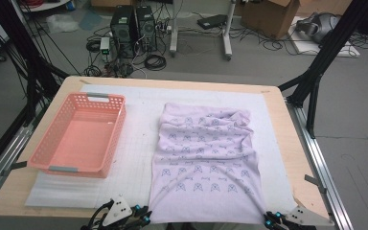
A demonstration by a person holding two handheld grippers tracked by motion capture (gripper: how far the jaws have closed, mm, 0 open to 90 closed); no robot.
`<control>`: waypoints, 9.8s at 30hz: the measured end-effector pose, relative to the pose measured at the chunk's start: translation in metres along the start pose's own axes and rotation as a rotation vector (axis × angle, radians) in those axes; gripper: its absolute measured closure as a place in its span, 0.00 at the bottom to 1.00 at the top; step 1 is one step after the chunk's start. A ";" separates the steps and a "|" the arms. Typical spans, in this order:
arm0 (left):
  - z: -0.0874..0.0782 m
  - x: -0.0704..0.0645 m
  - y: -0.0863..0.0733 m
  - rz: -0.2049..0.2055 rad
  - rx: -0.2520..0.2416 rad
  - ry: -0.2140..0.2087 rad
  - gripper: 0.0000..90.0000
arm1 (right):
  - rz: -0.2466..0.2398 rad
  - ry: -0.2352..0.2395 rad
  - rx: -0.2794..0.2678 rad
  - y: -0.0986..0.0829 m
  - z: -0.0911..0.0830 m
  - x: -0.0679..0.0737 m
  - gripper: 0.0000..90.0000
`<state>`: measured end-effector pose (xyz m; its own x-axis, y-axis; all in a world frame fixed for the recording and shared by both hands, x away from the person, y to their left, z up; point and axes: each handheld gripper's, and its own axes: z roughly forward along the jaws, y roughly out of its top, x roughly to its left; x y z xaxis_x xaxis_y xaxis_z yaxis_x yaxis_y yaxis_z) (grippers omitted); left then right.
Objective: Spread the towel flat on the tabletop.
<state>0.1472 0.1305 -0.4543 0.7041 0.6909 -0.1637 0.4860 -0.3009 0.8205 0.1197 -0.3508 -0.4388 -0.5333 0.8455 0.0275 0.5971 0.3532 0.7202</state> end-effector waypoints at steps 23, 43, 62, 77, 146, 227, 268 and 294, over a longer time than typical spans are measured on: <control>0.017 0.046 0.050 -0.125 -0.152 0.024 0.51 | 0.089 -0.080 -0.045 0.045 0.058 -0.040 0.64; 0.041 0.039 0.039 -0.105 -0.022 -0.023 0.51 | 0.056 -0.070 -0.036 0.037 0.049 -0.031 0.72; 0.003 0.004 0.005 -0.009 0.020 0.034 0.97 | 0.025 0.023 0.011 0.022 0.026 -0.023 0.97; 0.019 0.033 0.027 -0.093 -0.051 0.082 0.56 | 0.090 -0.041 -0.092 0.035 0.024 -0.030 0.63; 0.027 0.034 0.030 -0.088 0.018 0.070 0.97 | 0.093 0.033 -0.001 0.028 0.033 -0.035 0.97; 0.033 0.045 0.038 -0.137 -0.064 0.042 0.62 | 0.036 0.025 -0.036 0.050 0.063 -0.025 0.98; 0.031 0.041 0.030 -0.126 0.012 0.082 0.95 | 0.033 0.053 -0.081 0.048 0.048 -0.017 0.74; 0.039 0.042 0.037 -0.131 -0.067 0.017 0.65 | 0.151 -0.040 -0.086 0.033 0.032 -0.048 0.76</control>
<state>0.2153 0.1224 -0.4522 0.6277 0.7326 -0.2633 0.5375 -0.1632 0.8273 0.1841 -0.3668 -0.4387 -0.4159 0.9023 0.1134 0.6142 0.1867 0.7668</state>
